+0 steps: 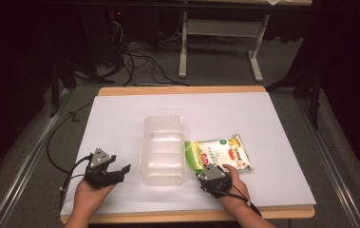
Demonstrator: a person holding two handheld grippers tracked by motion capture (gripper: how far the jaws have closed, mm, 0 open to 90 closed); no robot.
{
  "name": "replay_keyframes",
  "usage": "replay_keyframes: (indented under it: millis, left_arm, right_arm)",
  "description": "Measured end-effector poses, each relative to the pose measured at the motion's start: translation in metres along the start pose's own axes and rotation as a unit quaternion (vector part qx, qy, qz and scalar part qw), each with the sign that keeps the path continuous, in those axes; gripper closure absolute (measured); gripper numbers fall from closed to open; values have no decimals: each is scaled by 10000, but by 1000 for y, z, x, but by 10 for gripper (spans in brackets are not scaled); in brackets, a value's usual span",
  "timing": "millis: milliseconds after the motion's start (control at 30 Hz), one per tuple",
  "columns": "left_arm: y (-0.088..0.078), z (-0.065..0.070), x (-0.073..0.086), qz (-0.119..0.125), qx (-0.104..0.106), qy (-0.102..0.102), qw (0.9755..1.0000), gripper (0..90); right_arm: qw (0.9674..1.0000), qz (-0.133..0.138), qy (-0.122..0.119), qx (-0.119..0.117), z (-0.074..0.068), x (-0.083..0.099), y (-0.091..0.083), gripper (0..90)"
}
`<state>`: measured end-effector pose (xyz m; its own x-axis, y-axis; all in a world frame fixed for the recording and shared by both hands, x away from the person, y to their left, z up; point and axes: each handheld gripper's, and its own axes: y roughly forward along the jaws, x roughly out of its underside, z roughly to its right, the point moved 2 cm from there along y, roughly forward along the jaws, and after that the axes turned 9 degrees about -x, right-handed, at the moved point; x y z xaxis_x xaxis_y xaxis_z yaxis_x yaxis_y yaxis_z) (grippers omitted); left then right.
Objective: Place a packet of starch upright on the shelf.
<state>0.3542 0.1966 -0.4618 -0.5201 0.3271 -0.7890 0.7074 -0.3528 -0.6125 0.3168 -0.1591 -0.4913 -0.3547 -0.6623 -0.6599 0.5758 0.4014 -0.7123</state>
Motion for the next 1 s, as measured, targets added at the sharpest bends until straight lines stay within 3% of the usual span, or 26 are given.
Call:
replay_keyframes:
  millis: [133,200,367,467,600,667,700,833,867,1000]
  left_arm:
    - [1,0,0,-13,-3,-9,10000,310]
    - [1,1,0,1,4,0,10000,310]
    - [1,1,0,-16,-3,-1,10000,310]
    - [1,1,0,-11,-4,1,10000,310]
    - [0,0,0,-1,-6,-5,10000,310]
    - [0,0,0,-2,-6,-4,10000,310]
    - [0,0,0,-4,-9,4,10000,310]
    - [0,0,0,-2,-2,0,10000,310]
    - [0,0,0,0,-9,0,10000,310]
    - [0,-1,0,15,-17,-62,10000,310]
  right_arm:
    - [10000,40,52,-41,1,0,0,579]
    - [9999,98,-40,57,-1,-1,3,597]
    - [9999,145,-48,53,-1,-4,9,659]
    - [9999,157,56,-19,1,-5,10,714]
    - [9997,99,236,-49,10,-5,9,893]
    - [9995,148,286,-63,13,-6,7,896]
    - [9985,288,442,-109,18,-8,1,900]
    - [9969,542,565,-66,26,-11,-11,900]
    - [9940,789,750,-57,36,-12,-25,900]
    - [9849,1347,1091,-22,54,-15,-49,900]
